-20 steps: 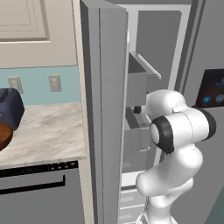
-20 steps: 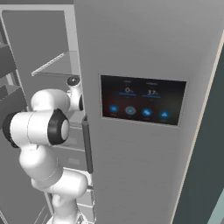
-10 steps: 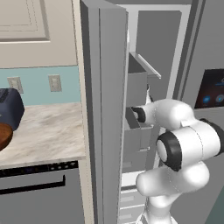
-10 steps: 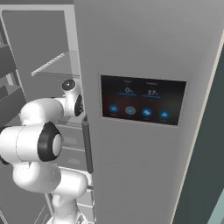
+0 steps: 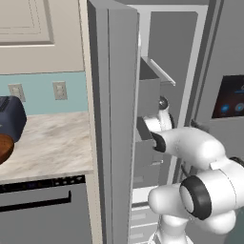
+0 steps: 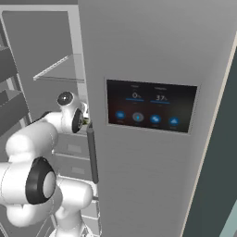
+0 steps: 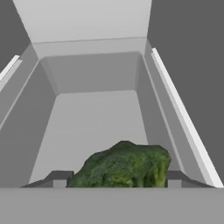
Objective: Take the mushroom, peach, and broccoli from the freezer and place them in the bowl on the counter.
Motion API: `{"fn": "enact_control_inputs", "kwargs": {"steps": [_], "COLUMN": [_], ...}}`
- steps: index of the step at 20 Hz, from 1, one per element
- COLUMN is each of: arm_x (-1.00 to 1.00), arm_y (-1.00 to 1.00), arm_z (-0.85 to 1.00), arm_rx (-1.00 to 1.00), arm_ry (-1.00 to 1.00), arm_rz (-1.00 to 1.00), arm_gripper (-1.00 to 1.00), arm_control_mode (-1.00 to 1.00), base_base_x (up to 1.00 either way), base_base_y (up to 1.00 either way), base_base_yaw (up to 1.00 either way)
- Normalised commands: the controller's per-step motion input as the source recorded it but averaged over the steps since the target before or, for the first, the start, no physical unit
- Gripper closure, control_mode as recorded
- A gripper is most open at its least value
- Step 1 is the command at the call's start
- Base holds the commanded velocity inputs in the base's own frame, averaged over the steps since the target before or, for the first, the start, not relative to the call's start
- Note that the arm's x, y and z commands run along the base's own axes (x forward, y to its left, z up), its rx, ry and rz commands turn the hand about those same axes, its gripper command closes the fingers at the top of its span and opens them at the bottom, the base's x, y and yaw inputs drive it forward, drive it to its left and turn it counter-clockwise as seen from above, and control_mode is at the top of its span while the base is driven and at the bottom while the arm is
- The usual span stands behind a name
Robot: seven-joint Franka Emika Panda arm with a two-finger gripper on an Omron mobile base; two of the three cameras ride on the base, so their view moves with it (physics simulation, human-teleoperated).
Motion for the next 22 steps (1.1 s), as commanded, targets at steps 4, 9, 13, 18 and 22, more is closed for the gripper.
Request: {"fn": "enact_control_inputs", "kwargs": {"steps": [4,9,13,18,22], "arm_x": [-0.48,-0.42,-0.46,-0.44,-0.44], "arm_y": [-0.08,-0.07,-0.09,-0.15,-0.20], "arm_z": [0.14,0.25,0.23,0.24,0.30], "arm_rx": [0.00,0.00,0.00,0.02,0.02], "arm_ry": [0.00,0.00,0.00,0.00,0.00], "arm_rz": [0.00,0.00,0.00,0.00,0.00], "arm_gripper": [1.00,1.00,1.00,1.00,1.00], "arm_control_mode": [-1.00,-1.00,-1.00,-1.00,-1.00], "base_base_x": [0.00,0.00,0.00,0.00,0.00], "base_base_y": [0.00,0.00,0.00,0.00,0.00], "base_base_yaw": [0.00,0.00,0.00,0.00,0.00]}}
